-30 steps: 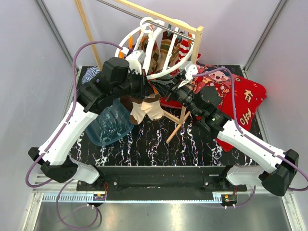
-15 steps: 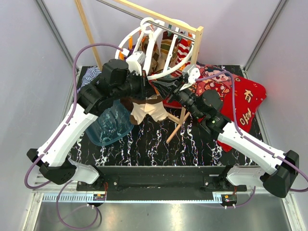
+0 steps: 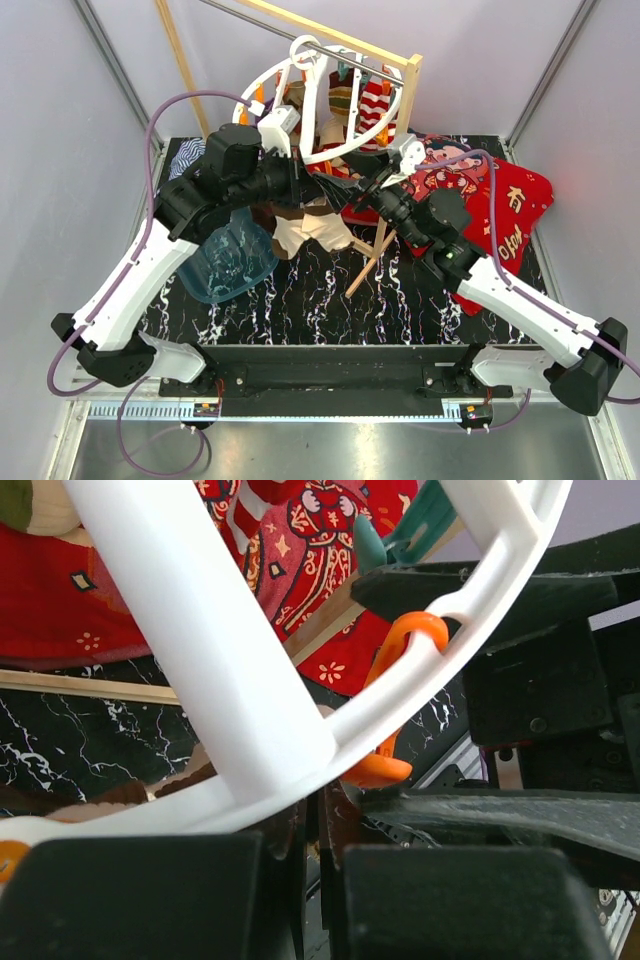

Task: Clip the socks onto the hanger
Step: Clamp the sock onto the hanger.

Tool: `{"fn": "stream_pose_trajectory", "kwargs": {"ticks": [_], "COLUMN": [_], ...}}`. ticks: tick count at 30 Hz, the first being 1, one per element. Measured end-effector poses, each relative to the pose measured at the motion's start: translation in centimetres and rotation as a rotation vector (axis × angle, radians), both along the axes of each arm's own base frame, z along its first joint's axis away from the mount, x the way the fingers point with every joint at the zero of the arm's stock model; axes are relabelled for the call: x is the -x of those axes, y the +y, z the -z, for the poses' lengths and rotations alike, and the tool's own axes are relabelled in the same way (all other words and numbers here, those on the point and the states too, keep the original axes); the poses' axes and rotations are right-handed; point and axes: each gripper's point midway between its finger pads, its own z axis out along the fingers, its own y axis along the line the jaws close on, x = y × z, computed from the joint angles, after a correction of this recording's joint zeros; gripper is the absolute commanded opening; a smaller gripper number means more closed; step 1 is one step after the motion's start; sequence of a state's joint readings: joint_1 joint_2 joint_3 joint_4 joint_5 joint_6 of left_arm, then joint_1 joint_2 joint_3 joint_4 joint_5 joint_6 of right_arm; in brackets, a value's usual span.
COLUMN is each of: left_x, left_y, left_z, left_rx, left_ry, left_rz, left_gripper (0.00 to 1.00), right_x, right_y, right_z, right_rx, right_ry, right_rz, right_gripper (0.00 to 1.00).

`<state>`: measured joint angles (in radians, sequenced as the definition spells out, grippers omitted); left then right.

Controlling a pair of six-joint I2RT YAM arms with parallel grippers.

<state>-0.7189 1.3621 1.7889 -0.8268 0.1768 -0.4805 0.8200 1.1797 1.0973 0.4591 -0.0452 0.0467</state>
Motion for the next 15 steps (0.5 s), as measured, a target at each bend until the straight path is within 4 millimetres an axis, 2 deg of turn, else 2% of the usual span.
{"fn": "stream_pose_trajectory", "kwargs": {"ticks": [2, 3, 5, 6, 9, 15], "left_x": [0.0, -0.1, -0.2, -0.2, -0.1, 1.0], "left_y": [0.1, 0.0, -0.1, -0.1, 0.2, 2.0], "left_z": [-0.3, -0.6, -0.9, -1.1, -1.3, -3.0], "left_rx": [0.007, 0.016, 0.027, 0.031, 0.038, 0.073], "left_ry": [-0.008, -0.017, -0.027, -0.031, -0.042, -0.096], "left_rz": [-0.002, -0.003, -0.002, -0.004, -0.010, -0.039], "left_gripper": [0.13, 0.20, 0.28, 0.36, 0.47, 0.63], "right_x": [0.3, 0.6, 1.1, 1.3, 2.0, 4.0], "right_y": [-0.3, -0.3, -0.3, -0.5, -1.2, -4.0], "right_z": [-0.4, -0.5, -0.6, -0.6, -0.7, -1.8], "right_rx": [-0.008, -0.007, -0.004, -0.003, -0.001, -0.010], "right_ry": [-0.005, -0.009, -0.011, -0.013, -0.012, -0.035], "right_rz": [-0.003, -0.011, -0.027, -0.030, -0.028, -0.002], "right_gripper": [0.85, 0.87, 0.91, 0.92, 0.94, 0.97]}}
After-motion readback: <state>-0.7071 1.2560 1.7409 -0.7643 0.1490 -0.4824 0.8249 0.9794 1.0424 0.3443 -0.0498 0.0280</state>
